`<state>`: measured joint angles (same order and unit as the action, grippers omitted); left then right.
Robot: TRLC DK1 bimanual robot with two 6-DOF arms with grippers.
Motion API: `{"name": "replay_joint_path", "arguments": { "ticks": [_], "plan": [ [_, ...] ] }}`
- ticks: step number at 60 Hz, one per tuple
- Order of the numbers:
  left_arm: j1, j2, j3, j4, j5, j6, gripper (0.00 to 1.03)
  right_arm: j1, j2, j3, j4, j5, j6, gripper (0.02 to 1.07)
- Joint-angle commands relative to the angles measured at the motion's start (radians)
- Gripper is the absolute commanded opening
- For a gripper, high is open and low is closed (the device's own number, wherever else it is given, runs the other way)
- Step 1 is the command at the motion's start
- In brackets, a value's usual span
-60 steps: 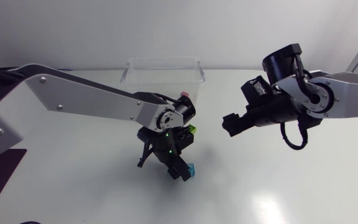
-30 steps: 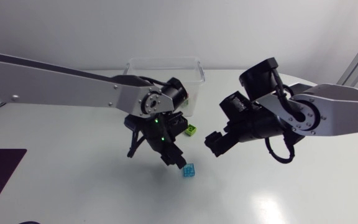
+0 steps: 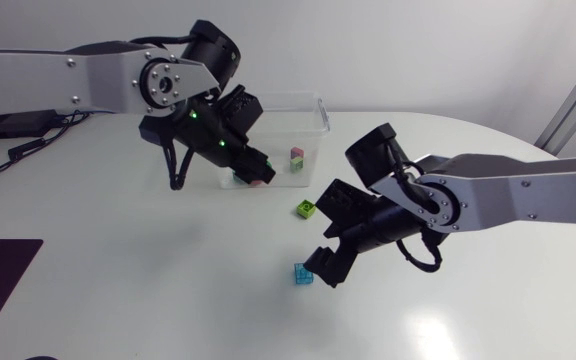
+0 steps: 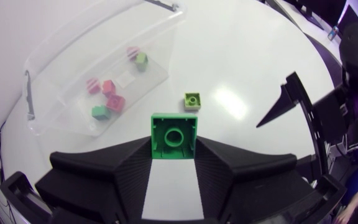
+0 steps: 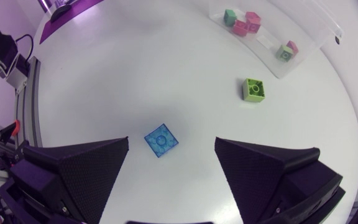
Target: Place the duplo bricks in the container
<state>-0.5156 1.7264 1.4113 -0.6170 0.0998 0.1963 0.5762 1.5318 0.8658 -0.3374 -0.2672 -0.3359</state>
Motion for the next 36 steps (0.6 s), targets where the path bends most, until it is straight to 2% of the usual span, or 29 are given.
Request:
{"name": "replay_joint_path", "arguments": {
  "ticks": [1, 17, 22, 36],
  "plan": [
    [0.022, -0.021, 0.032, 0.04, -0.009, -0.041, 0.31, 0.005, 0.03, 0.016, -0.017, -0.026, -0.089, 1.02],
    [0.058, 0.021, 0.1, 0.114, -0.043, -0.093, 0.31, -0.007, 0.11, 0.091, -0.109, -0.102, -0.252, 1.02],
    [0.069, 0.022, 0.109, 0.169, -0.055, -0.11, 0.31, -0.006, 0.12, 0.098, -0.126, -0.106, -0.287, 1.02],
    [0.124, 0.113, 0.204, 0.207, -0.063, -0.144, 0.31, -0.003, 0.162, 0.116, -0.147, -0.107, -0.374, 1.02]
  ]
}}
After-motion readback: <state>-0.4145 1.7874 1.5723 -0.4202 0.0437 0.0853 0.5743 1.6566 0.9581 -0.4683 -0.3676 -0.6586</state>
